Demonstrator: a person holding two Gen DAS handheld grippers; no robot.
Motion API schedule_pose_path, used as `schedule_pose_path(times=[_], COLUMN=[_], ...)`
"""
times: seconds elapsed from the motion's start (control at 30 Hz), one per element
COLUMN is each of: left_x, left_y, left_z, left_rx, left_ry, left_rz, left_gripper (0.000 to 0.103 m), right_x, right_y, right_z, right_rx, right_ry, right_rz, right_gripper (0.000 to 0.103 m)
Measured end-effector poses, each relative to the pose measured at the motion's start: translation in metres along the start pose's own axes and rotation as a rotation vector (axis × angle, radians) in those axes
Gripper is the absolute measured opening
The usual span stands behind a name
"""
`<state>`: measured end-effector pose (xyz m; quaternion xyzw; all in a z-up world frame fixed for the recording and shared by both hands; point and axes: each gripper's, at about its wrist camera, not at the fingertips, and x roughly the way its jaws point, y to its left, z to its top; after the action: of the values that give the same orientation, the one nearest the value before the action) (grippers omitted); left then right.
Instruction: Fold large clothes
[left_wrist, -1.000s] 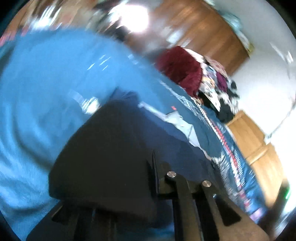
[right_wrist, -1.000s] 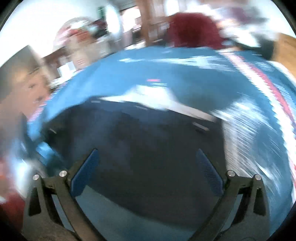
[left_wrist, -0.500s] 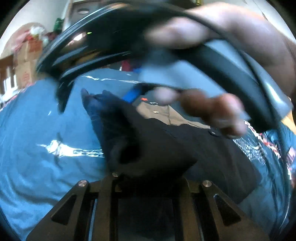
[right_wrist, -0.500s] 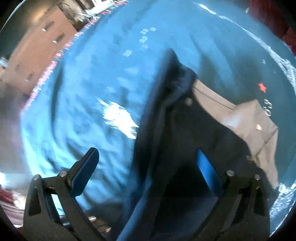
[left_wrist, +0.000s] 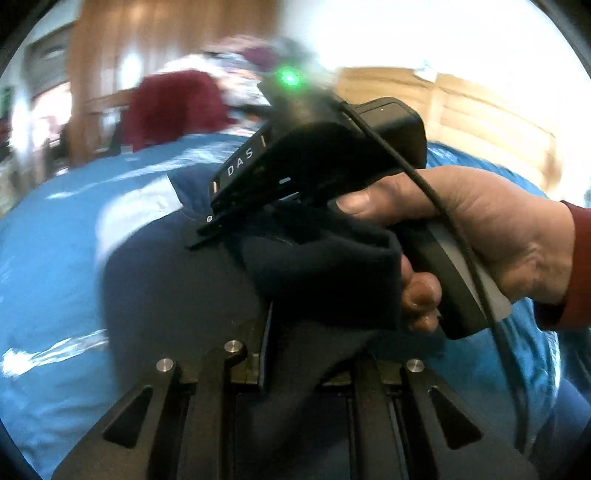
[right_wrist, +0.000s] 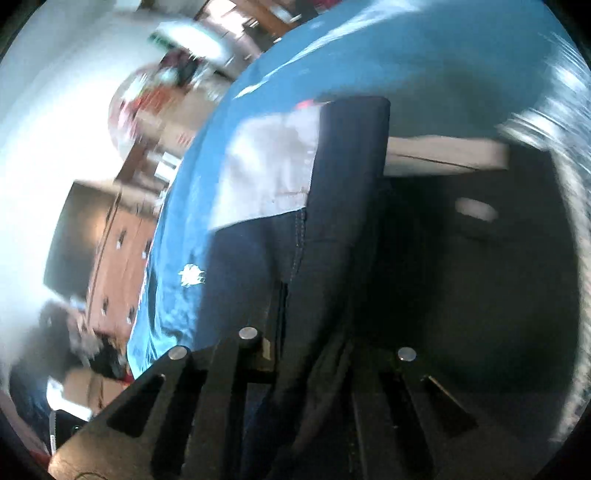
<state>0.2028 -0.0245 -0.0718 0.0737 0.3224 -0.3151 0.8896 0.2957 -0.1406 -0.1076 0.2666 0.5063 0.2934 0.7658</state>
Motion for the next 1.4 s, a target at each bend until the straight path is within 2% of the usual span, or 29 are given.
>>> schedule_pose_path(times=[0.07, 0.13, 0.2, 0.33, 0.47, 0.6, 0.7, 0.83, 0.97, 1.13, 1.23, 1.33, 1.4], left_x=[0.025, 0.042, 0.059, 0.081, 0.101, 0.109, 0.092, 0.025, -0.038, -0.070, -0.064, -0.046, -0.029], left_y=[-0.025, -0.045, -0.057, -0.069, -0.072, -0.080, -0.083, -0.073, -0.046, -0.013, 0.004, 0.013, 0.021], left_z=[0.005, 0.012, 0.016, 0.021, 0.012, 0.005, 0.003, -0.012, -0.034, -0.064, -0.074, -0.077, -0.079], left_rx=[0.028, 0.038, 0.039, 0.034, 0.031, 0.027, 0.030, 0.029, -0.041, -0.099, -0.146, -0.149, -0.157], left_ry=[0.031, 0.053, 0.078, 0.115, 0.176, 0.197, 0.209, 0.163, 0.112, 0.112, 0.133, 0.155, 0.179], left_rz=[-0.057, -0.093, -0.117, -0.134, -0.129, -0.110, -0.112, -0.112, -0.043, 0.053, 0.070, 0.069, 0.100], left_gripper=[0.016, 0.016, 0.016, 0.017, 0.019, 0.020, 0.024, 0.034, 0.039, 0.047, 0.047, 0.047, 0.047], right_x=[-0.014, -0.019, -0.027, -0.042, -0.024, -0.031, -0.037, -0.057, -0.074, -0.082, -0.081, -0.082, -0.085], right_y=[-0.029, -0.050, -0.064, -0.072, -0.089, -0.103, -0.115, -0.114, -0.102, -0.094, -0.094, -0.097, -0.097], right_z=[-0.006, -0.009, -0.004, 0.005, 0.006, 0.010, 0.004, -0.011, -0.034, -0.052, -0.062, -0.068, -0.070], right_rx=[0.064, 0.113, 0.125, 0.123, 0.156, 0.176, 0.234, 0.242, 0.203, 0.194, 0.200, 0.209, 0.215], right_ry=[-0.026, -0.024, -0.021, -0.016, 0.045, 0.046, 0.062, 0.074, 0.082, 0.072, 0.067, 0.060, 0.051], right_rz=[0.005, 0.030, 0.020, 0.029, 0.030, 0.085, 0.158, 0.186, 0.198, 0.194, 0.189, 0.164, 0.164], right_gripper=[0.006, 0.006, 0.006, 0.006, 0.006, 0.007, 0.013, 0.026, 0.041, 0.042, 0.041, 0.022, 0.006])
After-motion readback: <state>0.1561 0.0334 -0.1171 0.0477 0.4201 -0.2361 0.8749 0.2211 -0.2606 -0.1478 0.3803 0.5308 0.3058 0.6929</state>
